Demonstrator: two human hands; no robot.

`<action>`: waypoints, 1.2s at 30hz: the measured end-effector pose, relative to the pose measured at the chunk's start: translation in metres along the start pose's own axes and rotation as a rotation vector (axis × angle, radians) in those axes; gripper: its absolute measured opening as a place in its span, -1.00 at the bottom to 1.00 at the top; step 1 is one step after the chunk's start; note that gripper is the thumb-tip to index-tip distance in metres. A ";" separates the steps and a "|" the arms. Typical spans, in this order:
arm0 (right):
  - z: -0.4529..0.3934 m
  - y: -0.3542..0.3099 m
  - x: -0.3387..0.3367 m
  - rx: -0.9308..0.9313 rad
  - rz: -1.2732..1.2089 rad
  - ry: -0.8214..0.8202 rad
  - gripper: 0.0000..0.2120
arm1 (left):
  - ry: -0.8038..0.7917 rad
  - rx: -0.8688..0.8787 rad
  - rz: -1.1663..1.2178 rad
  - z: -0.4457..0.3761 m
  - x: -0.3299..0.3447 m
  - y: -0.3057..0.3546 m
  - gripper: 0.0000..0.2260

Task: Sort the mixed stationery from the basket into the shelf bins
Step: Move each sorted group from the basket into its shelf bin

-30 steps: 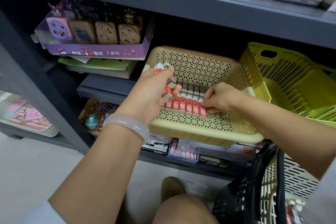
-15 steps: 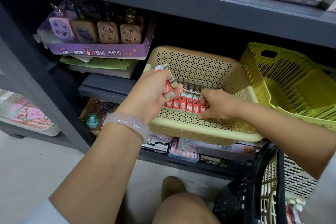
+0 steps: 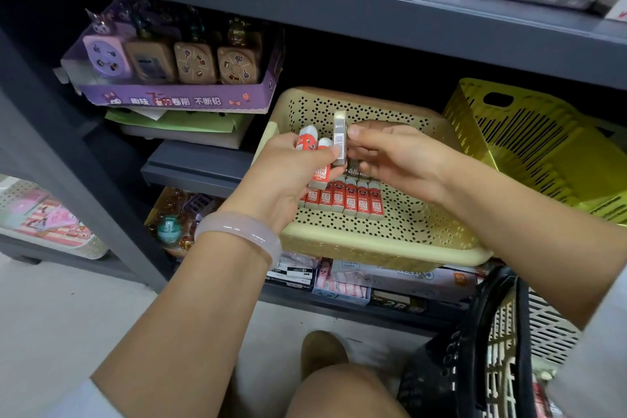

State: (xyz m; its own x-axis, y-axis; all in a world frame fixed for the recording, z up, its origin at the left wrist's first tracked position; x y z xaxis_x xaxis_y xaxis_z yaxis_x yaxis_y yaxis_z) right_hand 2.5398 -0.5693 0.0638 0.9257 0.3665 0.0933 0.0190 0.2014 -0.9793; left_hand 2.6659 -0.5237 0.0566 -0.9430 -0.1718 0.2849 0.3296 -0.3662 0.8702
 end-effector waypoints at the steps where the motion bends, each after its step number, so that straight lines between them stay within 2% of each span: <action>1: 0.000 0.000 -0.001 -0.007 0.014 -0.002 -0.91 | 0.002 0.004 -0.020 0.000 0.000 0.000 -0.90; 5: 0.000 -0.002 0.001 -0.056 -0.047 -0.024 -0.94 | -0.009 0.010 -0.043 -0.001 0.000 -0.001 -0.90; 8: -0.005 -0.007 -0.011 -0.077 0.005 0.077 -0.90 | 0.004 0.030 -0.048 -0.001 -0.001 -0.001 -0.88; 11: -0.011 -0.008 -0.047 -0.057 0.498 0.349 -0.86 | 0.053 0.076 -0.133 -0.003 -0.005 0.001 -0.88; 13: -0.016 -0.005 -0.065 0.020 0.829 0.426 -0.83 | 0.066 0.082 -0.184 -0.005 -0.007 0.001 -0.89; 16: -0.033 0.010 -0.074 0.188 1.033 0.313 -0.96 | 0.061 0.073 -0.216 -0.005 -0.006 0.000 -0.88; 18: -0.038 0.027 -0.076 0.403 1.030 0.250 -0.93 | 0.052 0.073 -0.209 -0.004 -0.005 -0.001 -0.89; 20: -0.037 0.038 -0.079 0.494 0.998 0.232 -0.91 | 0.042 0.071 -0.182 -0.003 -0.005 0.000 -0.91; 22: -0.038 0.041 -0.078 0.510 1.012 0.219 -0.93 | 0.038 0.064 -0.160 -0.003 -0.005 0.000 -0.93; 25: -0.036 0.041 -0.075 0.512 1.006 0.199 -0.85 | 0.024 0.025 -0.067 -0.003 -0.004 0.000 -0.96; 27: -0.031 0.034 -0.069 0.490 1.214 0.142 -0.75 | 0.026 0.008 -0.017 -0.003 -0.004 0.001 -0.96; 28: -0.030 0.026 -0.064 0.433 1.371 0.145 -0.72 | 0.030 0.010 -0.015 -0.003 -0.005 0.001 -0.95; 29: -0.028 0.015 -0.056 0.301 1.469 0.178 -0.73 | 0.033 0.017 -0.018 -0.003 -0.005 0.001 -0.95; 30: -0.024 0.007 -0.047 0.166 1.409 0.194 -0.75 | 0.034 0.025 -0.016 -0.003 -0.005 0.002 -0.94; 32: -0.014 -0.001 -0.023 -0.032 0.882 0.099 -0.84 | 0.035 0.036 0.011 -0.002 -0.005 0.002 -0.93; 34: -0.002 -0.006 0.005 -0.072 0.450 -0.129 -0.82 | 0.028 0.045 0.026 -0.001 -0.004 0.002 -0.93; 36: 0.004 -0.008 0.021 -0.092 0.329 -0.272 -0.79 | 0.021 0.056 0.006 -0.001 -0.003 0.003 -0.94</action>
State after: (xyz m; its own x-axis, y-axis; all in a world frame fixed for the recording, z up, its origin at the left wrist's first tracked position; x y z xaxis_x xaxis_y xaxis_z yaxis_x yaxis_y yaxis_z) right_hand 2.5579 -0.5593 0.0741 0.7548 0.6264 -0.1949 -0.2159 -0.0434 -0.9755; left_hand 2.6693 -0.5248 0.0580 -0.9397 -0.1933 0.2822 0.3317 -0.3136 0.8897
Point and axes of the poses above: each hand's wrist, its own z-axis away from the middle knuckle, its own x-axis out of the palm, y = z × x, the point moved 6 cm from there along -z, towards the middle knuckle, and after that the axes turned 7 degrees about -x, right-handed, at the moved point
